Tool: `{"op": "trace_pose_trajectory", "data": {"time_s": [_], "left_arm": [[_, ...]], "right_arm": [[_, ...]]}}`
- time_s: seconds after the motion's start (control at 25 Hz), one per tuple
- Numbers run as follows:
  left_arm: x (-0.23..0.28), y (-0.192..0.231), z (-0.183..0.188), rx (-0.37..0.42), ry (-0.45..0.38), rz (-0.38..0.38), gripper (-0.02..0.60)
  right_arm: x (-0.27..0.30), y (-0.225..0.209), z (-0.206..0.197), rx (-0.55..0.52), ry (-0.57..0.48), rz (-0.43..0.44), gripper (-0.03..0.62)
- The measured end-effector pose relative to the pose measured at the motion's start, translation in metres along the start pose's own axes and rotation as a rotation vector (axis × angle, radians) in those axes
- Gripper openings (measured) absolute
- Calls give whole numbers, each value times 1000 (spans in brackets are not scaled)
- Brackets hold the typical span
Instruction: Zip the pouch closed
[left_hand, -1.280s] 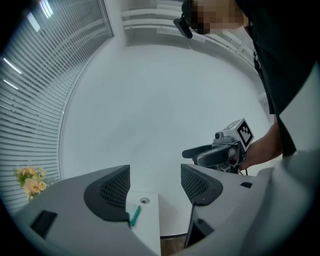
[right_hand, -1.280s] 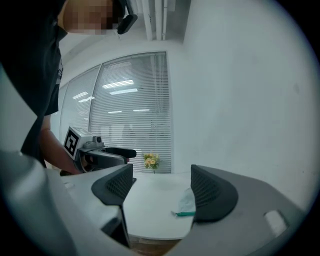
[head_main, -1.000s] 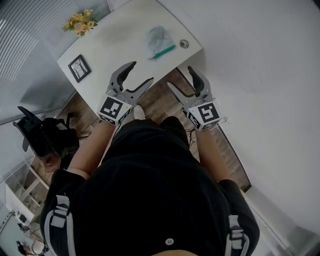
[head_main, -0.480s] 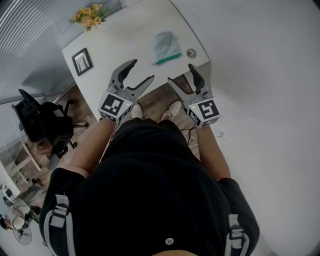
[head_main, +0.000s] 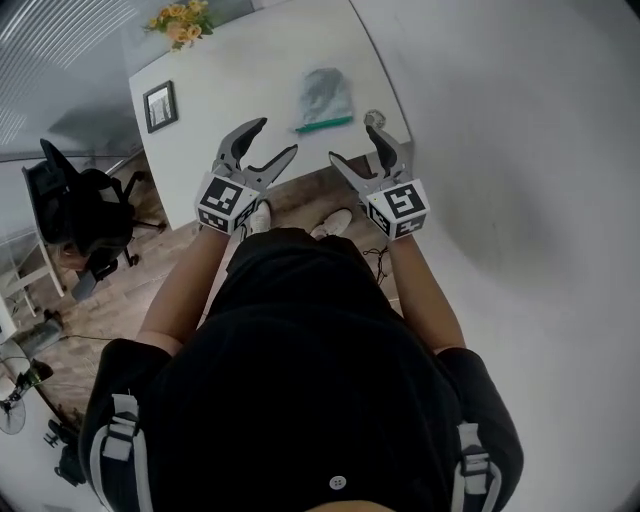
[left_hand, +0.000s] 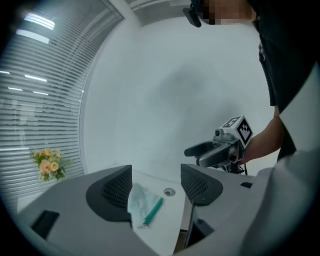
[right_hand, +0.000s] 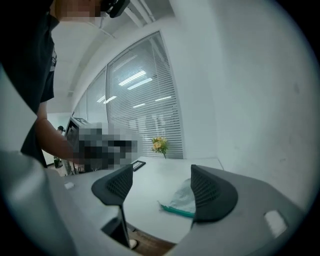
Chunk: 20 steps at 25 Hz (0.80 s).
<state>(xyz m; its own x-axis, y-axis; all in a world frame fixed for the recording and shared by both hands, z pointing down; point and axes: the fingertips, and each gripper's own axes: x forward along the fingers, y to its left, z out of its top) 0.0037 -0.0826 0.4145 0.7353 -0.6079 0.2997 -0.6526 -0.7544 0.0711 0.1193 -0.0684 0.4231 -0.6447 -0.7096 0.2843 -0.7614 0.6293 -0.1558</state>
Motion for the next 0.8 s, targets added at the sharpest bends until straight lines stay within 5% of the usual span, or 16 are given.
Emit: {"op": "trace_pose_trajectory", "data": {"time_s": [0.4,0.8], "left_arm": [[14,5,-44,20,130,144,308],[35,30,-117,98,293,66,295]], "right_arm": [[27,-11,-57,45,116,158,360],[82,9,-104,54,238,192,360]]}}
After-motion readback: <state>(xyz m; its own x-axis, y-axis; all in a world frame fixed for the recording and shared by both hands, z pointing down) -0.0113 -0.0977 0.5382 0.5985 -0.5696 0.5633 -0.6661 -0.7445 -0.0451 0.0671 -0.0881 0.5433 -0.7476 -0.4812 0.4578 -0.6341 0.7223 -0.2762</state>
